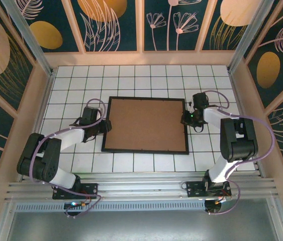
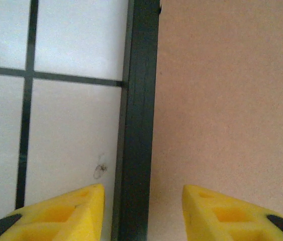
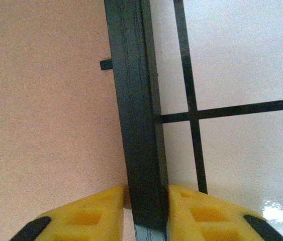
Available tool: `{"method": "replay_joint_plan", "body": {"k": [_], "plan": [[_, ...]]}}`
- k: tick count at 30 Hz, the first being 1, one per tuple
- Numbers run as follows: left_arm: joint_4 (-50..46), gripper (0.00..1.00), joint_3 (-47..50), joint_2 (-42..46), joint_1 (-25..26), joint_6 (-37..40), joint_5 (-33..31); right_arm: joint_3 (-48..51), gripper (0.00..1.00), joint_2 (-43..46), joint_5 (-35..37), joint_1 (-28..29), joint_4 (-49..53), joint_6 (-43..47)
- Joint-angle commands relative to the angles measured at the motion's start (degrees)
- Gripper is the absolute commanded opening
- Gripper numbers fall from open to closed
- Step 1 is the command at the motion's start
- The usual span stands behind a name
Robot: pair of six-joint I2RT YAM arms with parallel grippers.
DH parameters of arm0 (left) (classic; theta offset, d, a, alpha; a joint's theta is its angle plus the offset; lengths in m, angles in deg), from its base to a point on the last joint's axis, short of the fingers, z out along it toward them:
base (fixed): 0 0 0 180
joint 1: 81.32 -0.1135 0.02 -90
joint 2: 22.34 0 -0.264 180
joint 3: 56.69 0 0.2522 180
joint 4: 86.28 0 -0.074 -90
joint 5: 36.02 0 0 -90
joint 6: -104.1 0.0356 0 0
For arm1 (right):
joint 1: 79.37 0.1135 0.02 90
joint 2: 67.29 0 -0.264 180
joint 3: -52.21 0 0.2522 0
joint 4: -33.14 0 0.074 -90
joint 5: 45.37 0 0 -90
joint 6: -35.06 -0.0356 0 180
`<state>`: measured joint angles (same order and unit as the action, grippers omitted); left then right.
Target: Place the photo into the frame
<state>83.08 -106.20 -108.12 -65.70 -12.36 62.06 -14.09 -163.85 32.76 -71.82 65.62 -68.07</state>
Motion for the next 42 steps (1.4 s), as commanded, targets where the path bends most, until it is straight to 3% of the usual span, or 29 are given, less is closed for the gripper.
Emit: {"method": "replay_joint_plan", "body": {"k": [1,6,18,42], "plan": [[0.1,0.49,-4.0,0.7,-2.0,-0.5,-1.2,-1.2,0.25,-1.4,3.9,-0.2,-1.1,1.1],[-0.9,0.49,-10.4,-5.3,-4.1,1.5,-1.3,-1.3,0.23,-1.0,4.3,-0.2,-1.2,1.2],[-7.4,0.34,-21.2,-17.0,-4.4,6.4,-1.0,-1.6,0.22,-1.7,3.6,-0.1,-1.4,1.3],[-5.6,0.34,-24.2,-23.1,-4.4,7.6,1.7,-1.4,0.21,-2.5,3.4,-0.1,-1.0,1.6]]}}
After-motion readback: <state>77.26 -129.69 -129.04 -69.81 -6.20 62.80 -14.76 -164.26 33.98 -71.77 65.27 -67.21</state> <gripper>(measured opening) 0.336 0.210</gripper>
